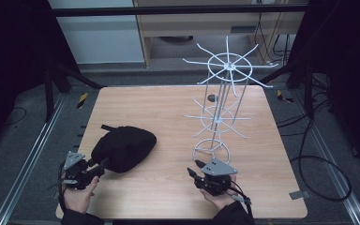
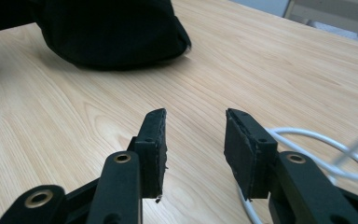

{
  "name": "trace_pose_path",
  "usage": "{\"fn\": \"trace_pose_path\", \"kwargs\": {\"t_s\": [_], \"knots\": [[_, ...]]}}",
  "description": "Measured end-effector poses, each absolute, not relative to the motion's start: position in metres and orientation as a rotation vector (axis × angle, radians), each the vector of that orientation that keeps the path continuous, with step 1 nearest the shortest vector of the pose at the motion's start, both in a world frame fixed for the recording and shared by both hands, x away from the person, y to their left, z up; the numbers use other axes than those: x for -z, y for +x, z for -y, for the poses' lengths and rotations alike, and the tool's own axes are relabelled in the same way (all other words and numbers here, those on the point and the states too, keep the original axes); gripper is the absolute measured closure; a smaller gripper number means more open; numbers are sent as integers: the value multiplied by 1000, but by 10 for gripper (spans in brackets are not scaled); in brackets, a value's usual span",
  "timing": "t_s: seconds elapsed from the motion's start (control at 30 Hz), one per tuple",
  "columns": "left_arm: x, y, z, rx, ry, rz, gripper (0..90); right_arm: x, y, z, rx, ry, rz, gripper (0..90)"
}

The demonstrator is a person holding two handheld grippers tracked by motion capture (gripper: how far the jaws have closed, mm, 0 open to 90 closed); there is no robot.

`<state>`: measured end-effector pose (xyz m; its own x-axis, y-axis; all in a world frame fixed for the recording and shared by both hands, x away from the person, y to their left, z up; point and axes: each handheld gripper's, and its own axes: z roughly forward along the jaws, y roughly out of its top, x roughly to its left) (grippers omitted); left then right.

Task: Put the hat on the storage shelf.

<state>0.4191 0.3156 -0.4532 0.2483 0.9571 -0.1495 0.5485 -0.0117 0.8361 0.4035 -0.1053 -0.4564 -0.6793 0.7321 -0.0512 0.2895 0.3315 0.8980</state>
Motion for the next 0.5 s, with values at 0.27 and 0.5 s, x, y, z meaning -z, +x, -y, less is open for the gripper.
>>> {"fn": "trace_pose_path", "kwargs": {"t_s": [0.27, 0.5], "knots": [[467, 422, -322, -557, 1702, -1462, 448, 461, 395, 149, -1255, 986, -2092, 557], [472, 420, -327, -539, 1722, -1490, 389, 462, 392, 176, -1229, 1049, -2041, 535]]}}
